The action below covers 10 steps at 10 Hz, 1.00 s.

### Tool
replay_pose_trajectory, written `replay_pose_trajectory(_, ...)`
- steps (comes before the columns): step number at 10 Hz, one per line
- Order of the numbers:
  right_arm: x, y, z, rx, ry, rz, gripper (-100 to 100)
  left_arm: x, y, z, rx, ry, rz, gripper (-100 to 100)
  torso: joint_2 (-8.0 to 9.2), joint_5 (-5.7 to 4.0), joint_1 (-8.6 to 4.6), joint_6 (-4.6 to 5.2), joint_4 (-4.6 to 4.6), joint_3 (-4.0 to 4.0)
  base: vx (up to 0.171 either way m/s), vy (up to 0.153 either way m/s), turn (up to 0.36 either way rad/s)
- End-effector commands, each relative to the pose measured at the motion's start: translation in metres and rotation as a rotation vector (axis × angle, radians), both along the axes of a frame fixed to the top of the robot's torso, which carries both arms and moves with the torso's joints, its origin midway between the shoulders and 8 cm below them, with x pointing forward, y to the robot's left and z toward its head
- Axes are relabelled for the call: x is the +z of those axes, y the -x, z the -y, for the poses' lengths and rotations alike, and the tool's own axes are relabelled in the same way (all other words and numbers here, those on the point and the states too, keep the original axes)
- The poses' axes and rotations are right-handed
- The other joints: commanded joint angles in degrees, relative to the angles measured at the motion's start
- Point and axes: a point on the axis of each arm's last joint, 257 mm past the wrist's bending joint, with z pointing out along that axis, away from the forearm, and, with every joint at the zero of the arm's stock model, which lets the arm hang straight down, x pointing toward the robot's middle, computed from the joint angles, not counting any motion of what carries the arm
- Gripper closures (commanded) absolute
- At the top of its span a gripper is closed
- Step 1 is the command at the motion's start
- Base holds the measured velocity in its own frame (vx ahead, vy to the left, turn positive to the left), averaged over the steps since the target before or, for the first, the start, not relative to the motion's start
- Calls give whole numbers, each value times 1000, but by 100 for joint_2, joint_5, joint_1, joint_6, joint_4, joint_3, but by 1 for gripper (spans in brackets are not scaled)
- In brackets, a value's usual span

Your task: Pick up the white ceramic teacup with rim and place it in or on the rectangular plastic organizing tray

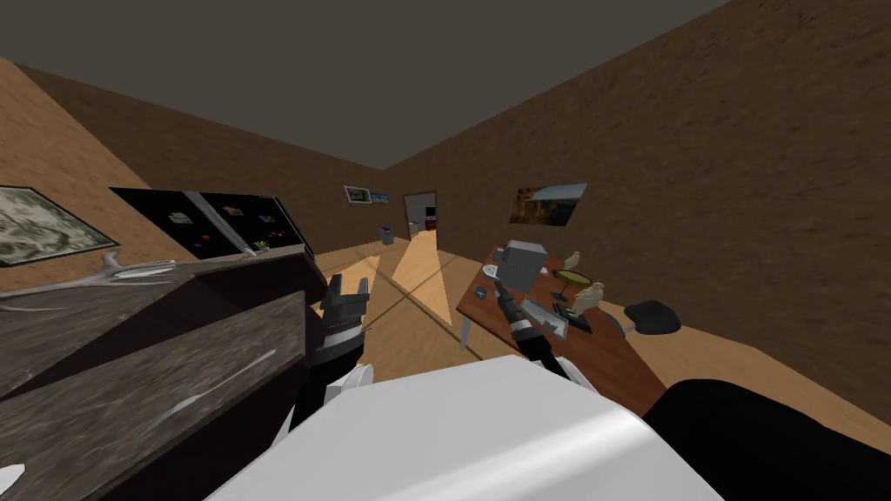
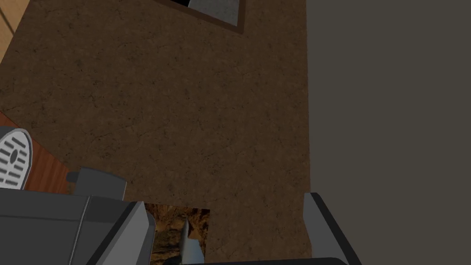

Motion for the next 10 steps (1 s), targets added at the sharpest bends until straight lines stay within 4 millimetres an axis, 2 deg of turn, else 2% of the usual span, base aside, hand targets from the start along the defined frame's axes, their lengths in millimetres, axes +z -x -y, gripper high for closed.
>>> replay_pose_trajectory(1,-33,3,5,-10,49,-99,-100,0,0,0,0,0,0,0,0,0,0,0,0,0,-9,53,190)
replay_pose_trajectory(2,-34,2,6,-12,49,-105,-100,0,0,0,0,0,0,0,1,0,1,-2,0,1,-10,49,99)
replay_pose_trajectory(3,-60,7,9,-14,95,-179,-100,0,0,0,0,0,0,0,1,0,-2,0,0,0,-16,70,210)
replay_pose_trajectory(4,-64,7,11,-20,94,-195,-100,0,0,0,0,0,0,0,3,1,4,-2,0,2,-10,63,105)
replay_pose_trajectory(6,-121,24,23,-26,193,-363,-100,0,0,0,0,0,0,0,1,1,5,-2,0,1,-7,88,282)
replay_pose_trajectory(7,-126,24,25,-36,193,-383,-100,0,0,0,0,0,0,0,2,3,16,-3,0,1,-2,75,133)
replay_pose_trajectory(8,-154,37,32,-37,246,-467,-100,0,0,0,0,0,0,0,2,3,10,2,0,1,2,80,254)
replay_pose_trajectory(9,-157,38,34,-43,246,-480,-100,0,0,0,0,0,0,0,0,2,7,-3,0,0,7,57,107)
replay_pose_trajectory(10,-184,53,42,-41,303,-562,-100,0,0,0,0,0,0,0,-1,1,1,2,0,0,6,65,253)
